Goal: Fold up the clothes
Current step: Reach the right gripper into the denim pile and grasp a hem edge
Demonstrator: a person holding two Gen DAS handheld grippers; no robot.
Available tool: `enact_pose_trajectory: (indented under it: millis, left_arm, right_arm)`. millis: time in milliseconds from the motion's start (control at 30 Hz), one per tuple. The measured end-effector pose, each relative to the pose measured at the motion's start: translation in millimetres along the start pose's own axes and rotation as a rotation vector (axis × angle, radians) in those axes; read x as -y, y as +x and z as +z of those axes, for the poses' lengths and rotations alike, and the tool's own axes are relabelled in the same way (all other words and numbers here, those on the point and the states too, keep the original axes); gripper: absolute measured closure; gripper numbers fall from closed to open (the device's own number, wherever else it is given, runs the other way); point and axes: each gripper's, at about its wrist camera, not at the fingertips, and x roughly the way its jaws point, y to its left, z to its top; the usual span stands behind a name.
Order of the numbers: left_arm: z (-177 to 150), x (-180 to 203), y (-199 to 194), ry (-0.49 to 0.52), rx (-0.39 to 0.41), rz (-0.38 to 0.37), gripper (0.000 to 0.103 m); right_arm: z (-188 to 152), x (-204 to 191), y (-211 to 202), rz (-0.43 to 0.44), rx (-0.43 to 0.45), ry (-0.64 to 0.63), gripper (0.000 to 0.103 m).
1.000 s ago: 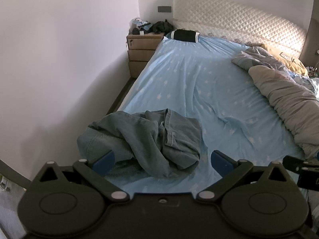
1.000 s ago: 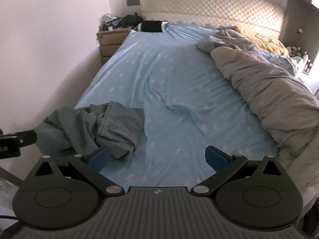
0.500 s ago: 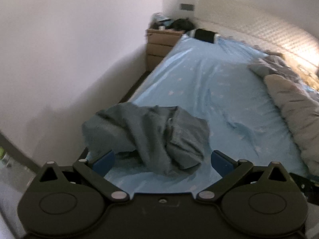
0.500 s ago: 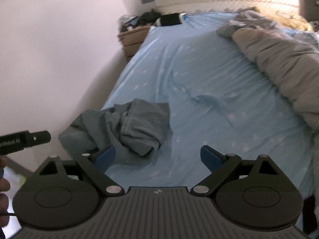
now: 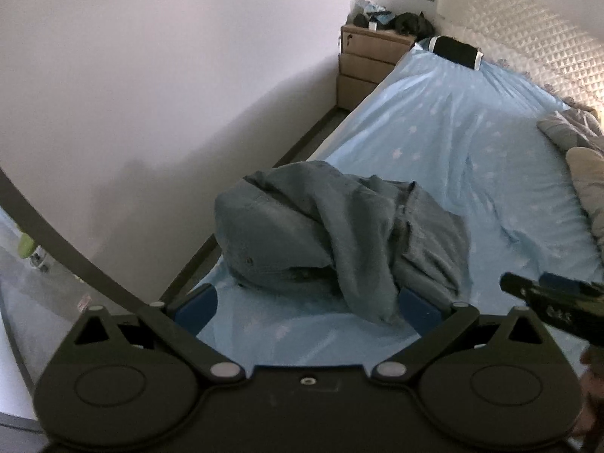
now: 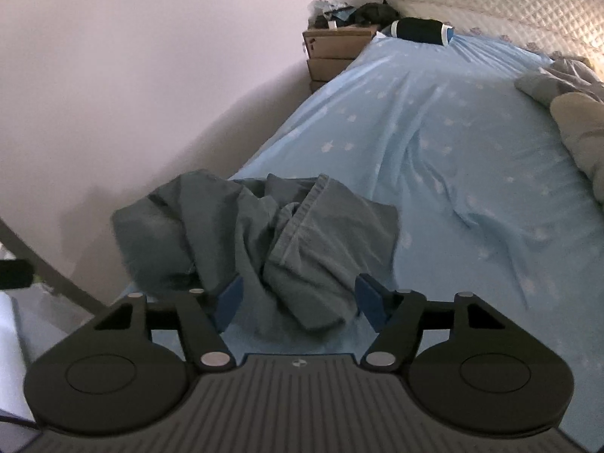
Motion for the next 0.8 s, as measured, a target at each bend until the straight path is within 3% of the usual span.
enact_pose_trajectory:
  millis: [200, 333, 433, 633, 800]
  left_arm:
    - [28.5, -34.2, 72.7, 0.068, -0.029, -0.012, 0.0]
    - [44.8, -59.8, 99.7, 0.056, -0.045, -0.022, 0.0]
    - [49.4, -76.4, 107.0, 0.052, -0.051, -0.024, 0.0]
    - [54.2, -99.2, 114.1, 0.025, -0.083, -0.039, 0.0]
    - [60.5, -102.1, 112.4, 0.005, -0.069, -0.066, 0.0]
  right_arm:
    - [17.6, -9.7, 97.8, -0.065, -0.044, 0.018, 0.035]
    - [20.0, -19.3, 158.3, -0.077, -0.126, -0.001, 0.049]
    - [15.5, -22.6, 188.8, -0.12, -0.177, -0.03, 0.049]
    - [4.9, -31.6, 213.9, -0.194, -0.201, -0.117, 0.055]
    - [9.4, -26.6, 190.1, -0.197, -0.197, -0.044, 0.085]
